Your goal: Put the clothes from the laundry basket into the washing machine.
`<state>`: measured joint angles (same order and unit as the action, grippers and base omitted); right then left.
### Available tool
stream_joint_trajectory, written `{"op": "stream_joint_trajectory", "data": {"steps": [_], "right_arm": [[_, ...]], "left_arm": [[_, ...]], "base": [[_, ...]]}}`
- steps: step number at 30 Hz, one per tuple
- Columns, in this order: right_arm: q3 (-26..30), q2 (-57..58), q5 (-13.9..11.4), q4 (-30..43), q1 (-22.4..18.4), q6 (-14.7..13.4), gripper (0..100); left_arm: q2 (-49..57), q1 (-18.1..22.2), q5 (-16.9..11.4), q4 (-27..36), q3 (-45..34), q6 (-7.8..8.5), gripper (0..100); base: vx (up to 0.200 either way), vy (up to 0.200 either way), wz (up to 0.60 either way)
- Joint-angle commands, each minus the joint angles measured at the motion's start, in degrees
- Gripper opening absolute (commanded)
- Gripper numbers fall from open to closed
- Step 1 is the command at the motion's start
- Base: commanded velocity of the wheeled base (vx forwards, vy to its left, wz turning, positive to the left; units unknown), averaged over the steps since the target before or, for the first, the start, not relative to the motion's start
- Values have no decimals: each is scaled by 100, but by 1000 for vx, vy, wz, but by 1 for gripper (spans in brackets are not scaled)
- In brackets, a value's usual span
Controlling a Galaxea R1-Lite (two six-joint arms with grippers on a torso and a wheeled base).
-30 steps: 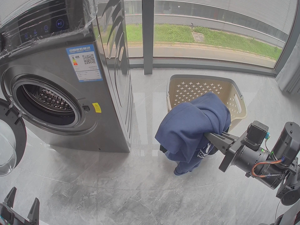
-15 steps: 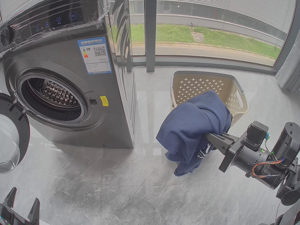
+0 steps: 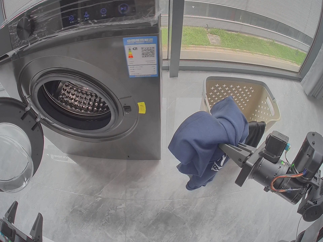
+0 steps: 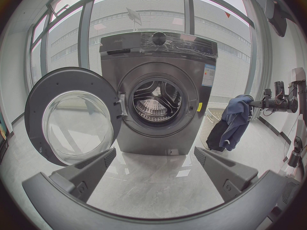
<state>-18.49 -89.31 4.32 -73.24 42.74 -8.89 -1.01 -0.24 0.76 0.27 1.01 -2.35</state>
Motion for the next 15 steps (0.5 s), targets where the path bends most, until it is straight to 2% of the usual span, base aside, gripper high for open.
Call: {"op": "stream_joint_trajectory", "data": {"steps": [1,5,11,15], "right_arm": [[-5,-8,-1,-6,6,1,0],[-5,-8,-1,-6,6,1,0],[-5,-8,8,-6,-11,1,0],[-14,-16,8,-6,-64,1,0]], "left_arm": [[57,7,4,0,-84,-2,100],[57,7,4,0,-75,-2,100],[57,7,4,0,-84,-2,100],[57,7,4,0,-75,-2,100]], "base": [[0,200,0],[0,200,0],[0,0,0],[-200,0,0]]}}
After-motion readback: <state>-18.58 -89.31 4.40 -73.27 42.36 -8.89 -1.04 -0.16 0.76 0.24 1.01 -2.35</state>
